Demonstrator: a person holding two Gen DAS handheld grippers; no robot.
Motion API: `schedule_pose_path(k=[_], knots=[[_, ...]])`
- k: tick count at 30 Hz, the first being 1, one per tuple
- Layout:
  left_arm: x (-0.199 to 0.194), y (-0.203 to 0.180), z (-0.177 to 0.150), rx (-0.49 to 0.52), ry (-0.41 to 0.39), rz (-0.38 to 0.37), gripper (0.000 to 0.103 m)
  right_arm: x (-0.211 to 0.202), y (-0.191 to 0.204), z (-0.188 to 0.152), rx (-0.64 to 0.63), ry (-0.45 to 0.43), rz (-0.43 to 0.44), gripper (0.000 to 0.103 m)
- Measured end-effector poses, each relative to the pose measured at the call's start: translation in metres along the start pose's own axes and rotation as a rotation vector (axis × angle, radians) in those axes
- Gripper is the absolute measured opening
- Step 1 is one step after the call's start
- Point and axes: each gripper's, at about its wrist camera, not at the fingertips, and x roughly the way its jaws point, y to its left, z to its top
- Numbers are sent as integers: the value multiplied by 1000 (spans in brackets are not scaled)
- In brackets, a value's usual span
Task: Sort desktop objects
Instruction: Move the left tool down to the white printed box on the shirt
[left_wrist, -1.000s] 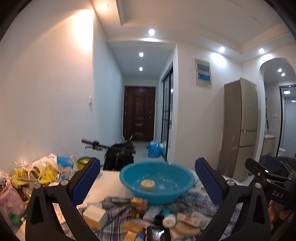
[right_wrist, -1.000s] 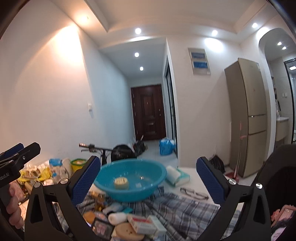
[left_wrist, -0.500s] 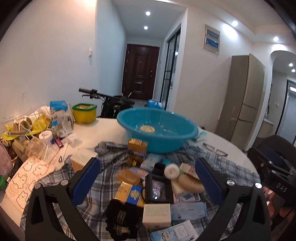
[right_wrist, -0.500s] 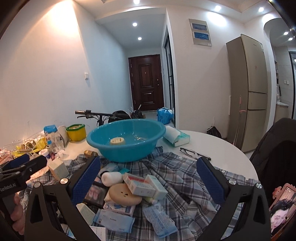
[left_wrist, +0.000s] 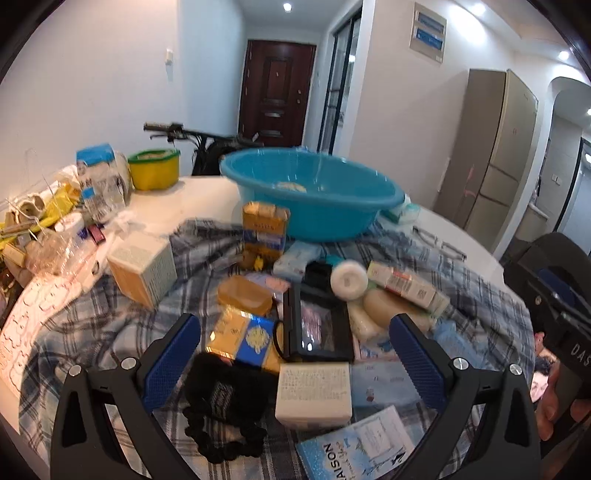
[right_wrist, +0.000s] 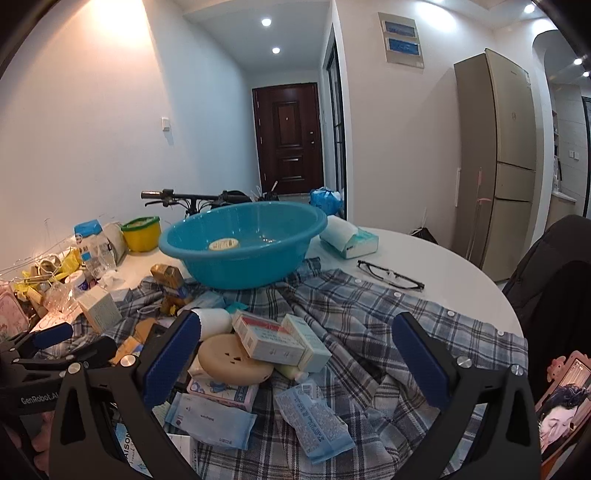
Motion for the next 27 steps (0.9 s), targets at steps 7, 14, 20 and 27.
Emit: schedule_pose_path(k=[7, 14, 20, 27], knots=[[25, 2, -23, -5, 90, -32, 103, 12, -1, -12, 4, 47, -1, 103], [41, 12, -26, -34, 127, -64, 103, 20, 1, -18, -7, 75, -1, 103], [42, 6, -31, -5, 125, -70, 98, 25, 1, -20, -8, 87, -9, 103], [45, 6, -32, -36, 159, -161, 76, 27, -1, -22, -4, 96, -16, 103]])
